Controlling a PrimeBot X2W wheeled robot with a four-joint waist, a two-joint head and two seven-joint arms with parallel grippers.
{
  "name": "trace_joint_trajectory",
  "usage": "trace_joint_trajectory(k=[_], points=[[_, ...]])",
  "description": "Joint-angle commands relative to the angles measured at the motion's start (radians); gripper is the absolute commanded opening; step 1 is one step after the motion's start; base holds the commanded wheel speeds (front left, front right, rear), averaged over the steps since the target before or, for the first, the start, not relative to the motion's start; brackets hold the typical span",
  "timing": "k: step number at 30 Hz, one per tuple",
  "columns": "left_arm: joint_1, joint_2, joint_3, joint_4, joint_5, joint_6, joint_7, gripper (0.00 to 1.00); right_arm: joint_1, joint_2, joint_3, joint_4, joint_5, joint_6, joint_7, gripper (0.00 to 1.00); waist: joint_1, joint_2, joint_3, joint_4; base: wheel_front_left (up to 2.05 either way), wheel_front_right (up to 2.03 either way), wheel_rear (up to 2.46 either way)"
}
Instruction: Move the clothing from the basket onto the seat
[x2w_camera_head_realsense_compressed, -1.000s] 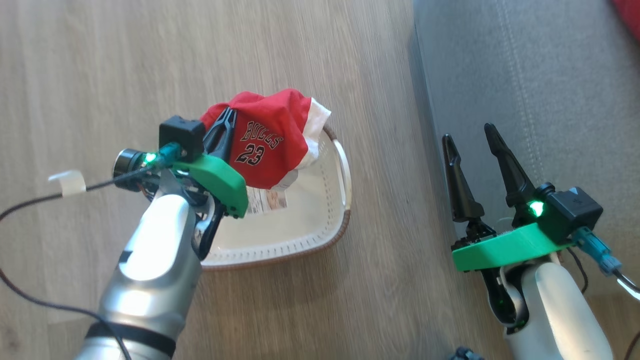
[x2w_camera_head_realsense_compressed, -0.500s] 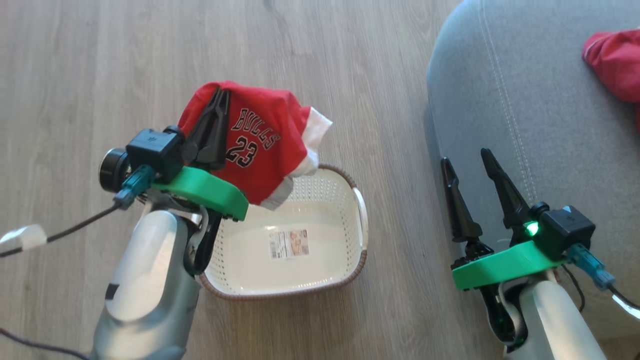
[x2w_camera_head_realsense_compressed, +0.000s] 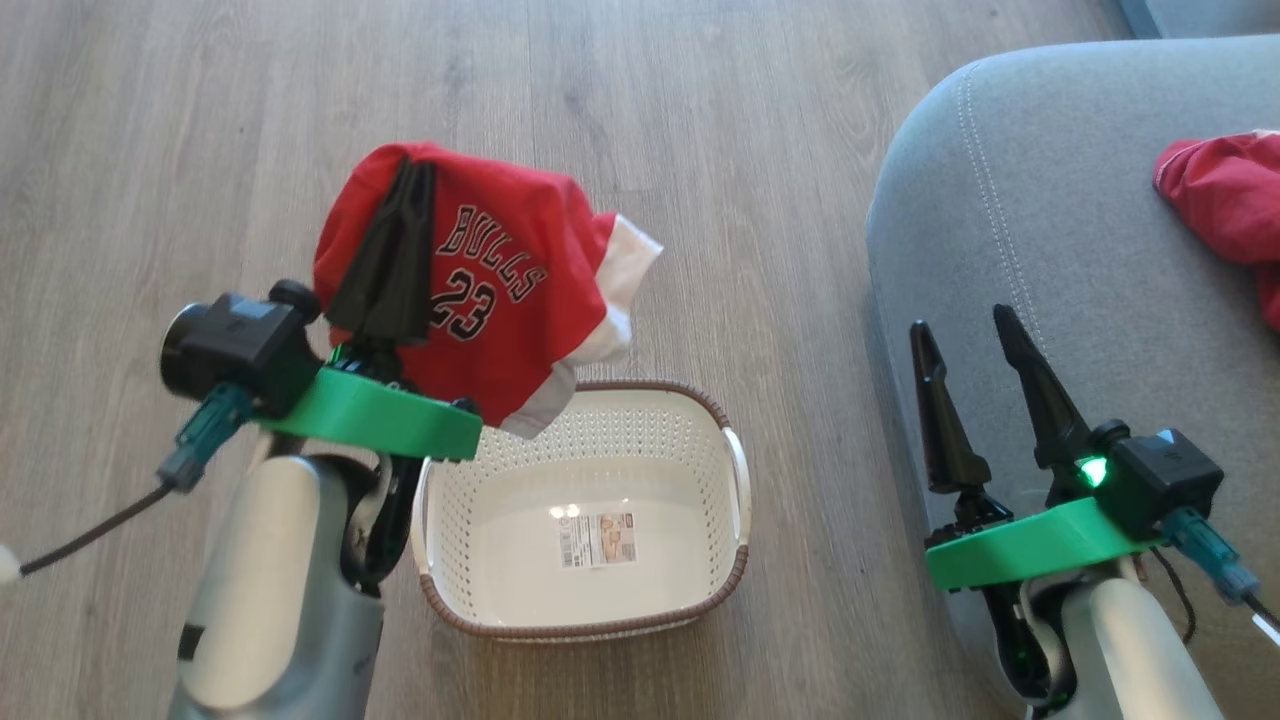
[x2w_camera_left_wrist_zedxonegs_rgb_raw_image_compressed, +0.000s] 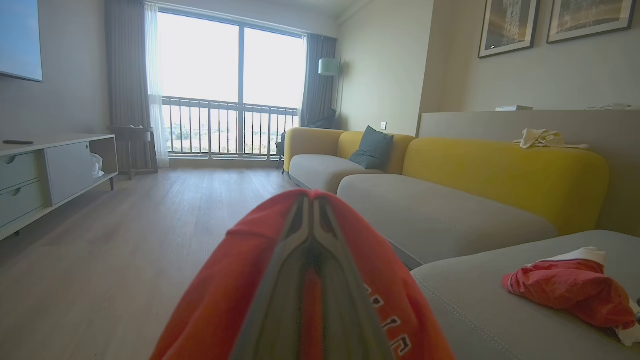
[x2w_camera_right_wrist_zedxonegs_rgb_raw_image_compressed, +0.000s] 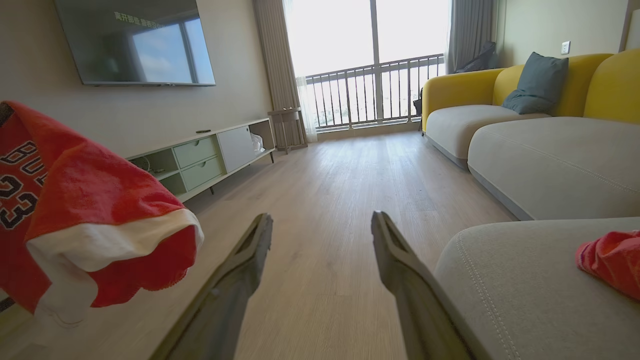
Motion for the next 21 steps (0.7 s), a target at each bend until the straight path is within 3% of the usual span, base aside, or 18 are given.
trace_joint_trajectory(k=[1, 13, 21], points=[[-0.009, 0.012, 0.047, -0.058, -0.006, -0.004, -0.009, 0.00, -0.012, -0.002, 0.012, -0.042, -0.008, 0.000, -0.006, 1.00, 0.0001, -0.0001, -0.007, 0.002, 0.00, 0.00, 0.00], [0.041, 0.012, 0.002, -0.139, 0.047, -0.028, -0.010, 0.00, 0.020, -0.002, 0.031, -0.050, -0.039, 0.000, -0.006, 1.00, 0.0001, -0.0001, -0.028, 0.019, 0.00, 0.00, 0.00], [0.050, 0.020, -0.124, -0.134, 0.094, -0.044, -0.010, 0.00, 0.033, -0.002, 0.025, -0.050, -0.037, 0.000, -0.006, 1.00, 0.0001, -0.0001, -0.040, 0.020, 0.00, 0.00, 0.00]])
